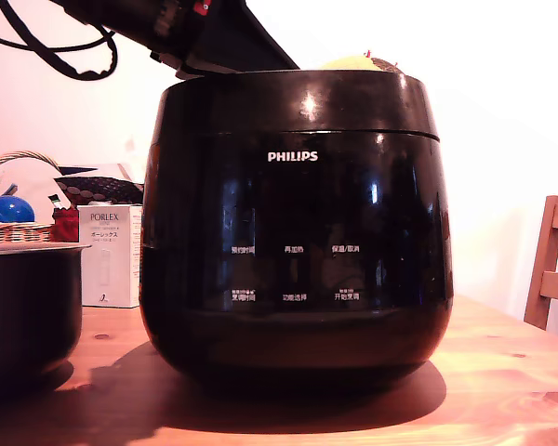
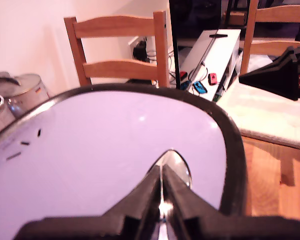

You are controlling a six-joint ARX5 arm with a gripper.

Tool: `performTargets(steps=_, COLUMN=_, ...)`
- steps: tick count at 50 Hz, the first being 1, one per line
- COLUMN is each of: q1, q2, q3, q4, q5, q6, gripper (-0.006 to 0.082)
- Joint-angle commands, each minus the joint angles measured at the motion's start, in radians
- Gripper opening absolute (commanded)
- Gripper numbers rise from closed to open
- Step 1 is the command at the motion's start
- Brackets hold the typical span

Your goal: Open the rice cooker by pressing the large metal button on the top of its lid with medium force

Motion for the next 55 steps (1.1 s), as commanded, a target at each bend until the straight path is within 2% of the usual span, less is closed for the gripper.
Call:
performTargets(steps=1, q1=0.008, q2=0.052, q3=-0.060, q4=-0.082, q5=-0.014, q6=-0.003, gripper=-0.0023)
performTargets(steps=32, q1=0.006, q2=0.083, q3=-0.061, q4=-0.174, q5=-0.057, q6=0.031, gripper=-0.0023)
performTargets(steps=42, q1=0.005, q2=0.085, q3=-0.061, q4=-0.159, q5=-0.055, q6=0.031, gripper=-0.0023)
performTargets(steps=45, q1=0.005, q2=0.084, q3=-0.060, q4=-0.145, q5=-0.040, q6=0.023, gripper=-0.0023)
performTargets(steps=52, q1=0.006, q2=0.069, q3=-0.060, q4=-0.040, q5=0.036, q6=-0.104, gripper=-0.0023)
performTargets(steps=55, q1=0.006, q2=0.053, q3=-0.060, q4=0.015, q5=0.049, q6=-0.120, gripper=-0.0023)
